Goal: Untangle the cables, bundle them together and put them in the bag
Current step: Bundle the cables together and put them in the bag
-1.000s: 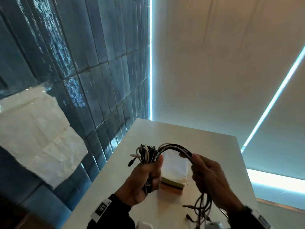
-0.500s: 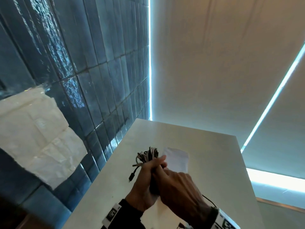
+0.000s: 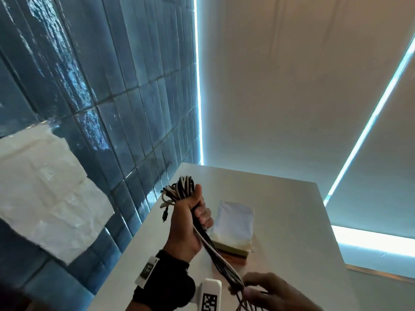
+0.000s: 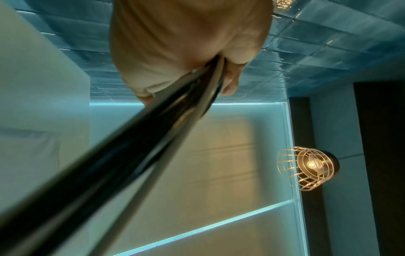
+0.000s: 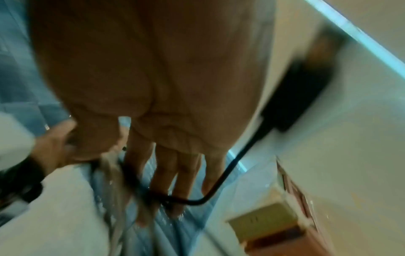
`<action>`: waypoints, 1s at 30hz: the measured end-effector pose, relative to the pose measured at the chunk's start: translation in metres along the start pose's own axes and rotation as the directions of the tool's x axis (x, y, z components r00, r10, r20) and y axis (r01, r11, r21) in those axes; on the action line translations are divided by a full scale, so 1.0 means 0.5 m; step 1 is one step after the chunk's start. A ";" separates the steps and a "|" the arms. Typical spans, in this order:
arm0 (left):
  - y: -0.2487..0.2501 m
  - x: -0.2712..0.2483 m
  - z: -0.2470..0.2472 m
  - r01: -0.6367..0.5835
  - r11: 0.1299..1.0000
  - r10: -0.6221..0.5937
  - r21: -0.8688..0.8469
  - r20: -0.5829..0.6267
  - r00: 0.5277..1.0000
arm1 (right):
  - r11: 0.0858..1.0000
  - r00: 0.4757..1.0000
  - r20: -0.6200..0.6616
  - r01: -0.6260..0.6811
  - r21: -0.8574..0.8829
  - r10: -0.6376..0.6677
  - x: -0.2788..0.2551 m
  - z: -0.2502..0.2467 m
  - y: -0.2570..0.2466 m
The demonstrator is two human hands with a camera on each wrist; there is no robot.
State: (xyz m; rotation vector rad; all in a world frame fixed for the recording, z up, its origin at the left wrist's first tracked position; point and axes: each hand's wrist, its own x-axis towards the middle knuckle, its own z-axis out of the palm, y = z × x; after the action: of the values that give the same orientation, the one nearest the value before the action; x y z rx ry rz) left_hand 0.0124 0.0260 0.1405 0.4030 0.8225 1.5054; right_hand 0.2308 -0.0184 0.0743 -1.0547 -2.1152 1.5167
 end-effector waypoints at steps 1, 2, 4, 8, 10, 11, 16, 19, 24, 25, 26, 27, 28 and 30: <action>-0.003 -0.001 0.003 -0.007 1.000 0.007 0.007 0.016 1.000 | 1.000 0.999 -0.027 0.023 0.004 -0.023 -0.001 -0.015 -0.011; -0.009 -0.004 0.010 -0.012 1.000 0.011 0.016 0.028 1.000 | 0.997 0.996 -0.059 0.070 0.038 -0.068 0.005 -0.026 -0.028; -0.029 -0.012 0.029 -0.015 0.999 0.014 0.046 0.031 0.999 | 0.976 0.985 -0.098 0.154 0.153 -0.140 0.035 -0.026 -0.059; -0.045 -0.026 0.051 -0.035 0.991 0.035 0.132 0.004 0.999 | 0.946 0.961 -0.224 0.218 0.239 -0.164 0.093 0.028 -0.084; -0.029 -0.024 0.047 0.011 0.991 -0.007 0.134 -0.031 0.999 | 0.902 0.952 -0.283 0.218 0.373 -0.112 0.093 0.049 -0.075; -0.020 -0.024 0.045 0.047 0.993 -0.043 0.110 -0.039 0.998 | 0.882 0.953 -0.288 0.217 0.419 -0.097 0.091 0.060 -0.068; 0.010 -0.047 0.072 0.114 0.993 -0.113 -0.017 0.026 0.993 | 0.851 0.980 -0.172 0.177 0.494 -0.104 0.082 0.111 -0.060; 0.019 -0.058 0.074 0.124 0.992 -0.121 -0.017 0.106 0.987 | 0.847 0.975 -0.097 0.222 0.484 -0.200 0.075 0.101 -0.068; 0.029 -0.075 0.049 0.188 0.981 -0.193 0.044 0.217 0.957 | 0.959 0.988 0.081 0.109 0.261 -0.134 0.064 0.067 -0.036; 0.030 -0.080 0.039 0.201 0.978 -0.211 0.064 0.242 0.947 | 0.975 0.988 0.106 0.085 0.207 -0.109 0.061 0.054 -0.031; 0.032 -0.086 0.030 0.212 0.973 -0.228 0.087 0.270 0.935 | 0.984 0.985 0.140 0.080 0.161 -0.103 0.057 0.035 -0.036; 0.033 -0.090 0.020 0.217 0.969 -0.242 0.115 0.295 0.924 | 0.989 0.980 0.170 0.086 0.119 -0.105 0.055 0.013 -0.041; 0.033 -0.095 0.012 0.216 0.965 -0.253 0.149 0.312 0.916 | 0.994 0.976 0.199 0.077 0.079 -0.091 0.054 -0.012 -0.047; 0.031 -0.101 -0.008 0.207 0.951 -0.274 0.229 0.316 0.908 | 0.999 0.976 0.218 0.016 0.033 -0.023 0.047 -0.060 -0.059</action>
State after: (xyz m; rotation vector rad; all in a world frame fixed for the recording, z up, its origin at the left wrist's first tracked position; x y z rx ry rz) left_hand 0.0050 -0.0224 0.1603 0.6624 0.7083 1.0871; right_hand 0.2232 0.0141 0.1091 -0.8889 -2.2298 1.7197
